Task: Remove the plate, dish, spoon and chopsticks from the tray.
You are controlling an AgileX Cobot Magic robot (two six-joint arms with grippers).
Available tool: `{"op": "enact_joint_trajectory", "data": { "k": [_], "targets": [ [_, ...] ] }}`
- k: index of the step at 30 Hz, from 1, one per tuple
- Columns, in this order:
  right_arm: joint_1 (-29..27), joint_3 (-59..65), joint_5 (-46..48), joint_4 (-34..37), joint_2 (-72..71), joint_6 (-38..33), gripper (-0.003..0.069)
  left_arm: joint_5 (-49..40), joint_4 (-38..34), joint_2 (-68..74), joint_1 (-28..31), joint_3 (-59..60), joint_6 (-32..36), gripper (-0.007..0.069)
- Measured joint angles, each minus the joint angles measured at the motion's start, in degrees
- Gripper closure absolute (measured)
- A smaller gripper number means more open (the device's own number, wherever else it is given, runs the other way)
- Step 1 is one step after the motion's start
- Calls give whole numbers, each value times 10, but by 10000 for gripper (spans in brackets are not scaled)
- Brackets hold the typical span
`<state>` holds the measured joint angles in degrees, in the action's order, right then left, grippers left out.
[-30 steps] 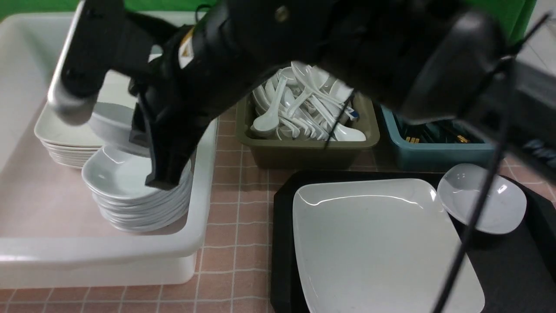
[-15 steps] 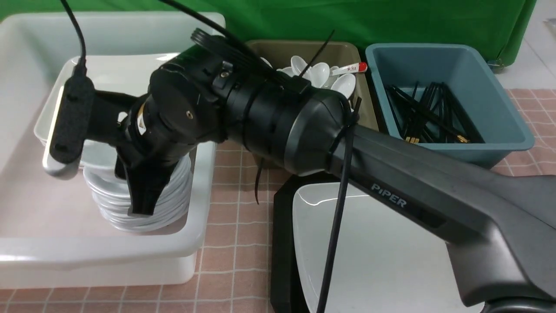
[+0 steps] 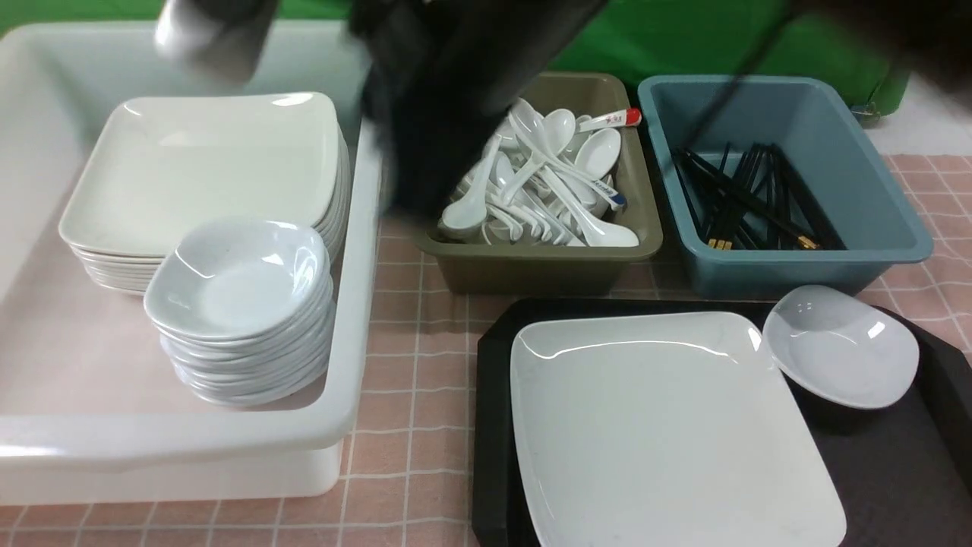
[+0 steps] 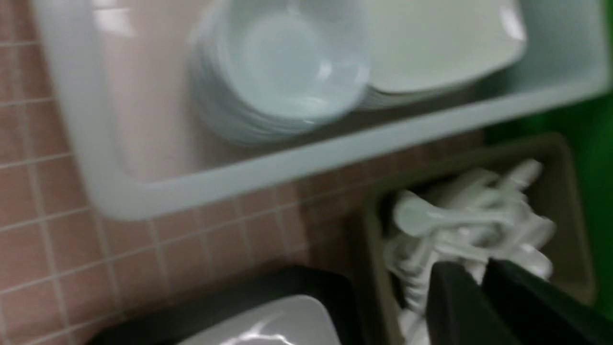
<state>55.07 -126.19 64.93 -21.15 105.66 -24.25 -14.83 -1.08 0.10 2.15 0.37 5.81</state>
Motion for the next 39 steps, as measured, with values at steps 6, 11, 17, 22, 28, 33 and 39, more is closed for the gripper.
{"op": "enact_joint_trajectory", "data": {
  "k": [6, 11, 17, 22, 28, 33, 39],
  "targets": [
    [-122, 134, 0, -3, -136, 65, 629, 0, 0, 0, 0, 0, 0, 601],
    [-306, 396, -3, 49, -232, 75, 627, 0, 0, 0, 0, 0, 0, 601],
    [-401, 646, -133, 61, -218, 53, 441, 0, 0, 0, 0, 0, 0, 601],
    [-403, 716, -260, 54, -181, -5, 215, 0, 0, 0, 0, 0, 0, 601],
    [-403, 720, -377, 12, -131, -24, 153, 0, 0, 0, 0, 0, 0, 602],
    [-403, 720, -402, -33, -88, -33, 151, 0, 0, 0, 0, 0, -2, 602],
    [-403, 720, -409, -103, -48, -30, 151, 0, 0, 0, 0, 0, -1, 602]
  ]
}}
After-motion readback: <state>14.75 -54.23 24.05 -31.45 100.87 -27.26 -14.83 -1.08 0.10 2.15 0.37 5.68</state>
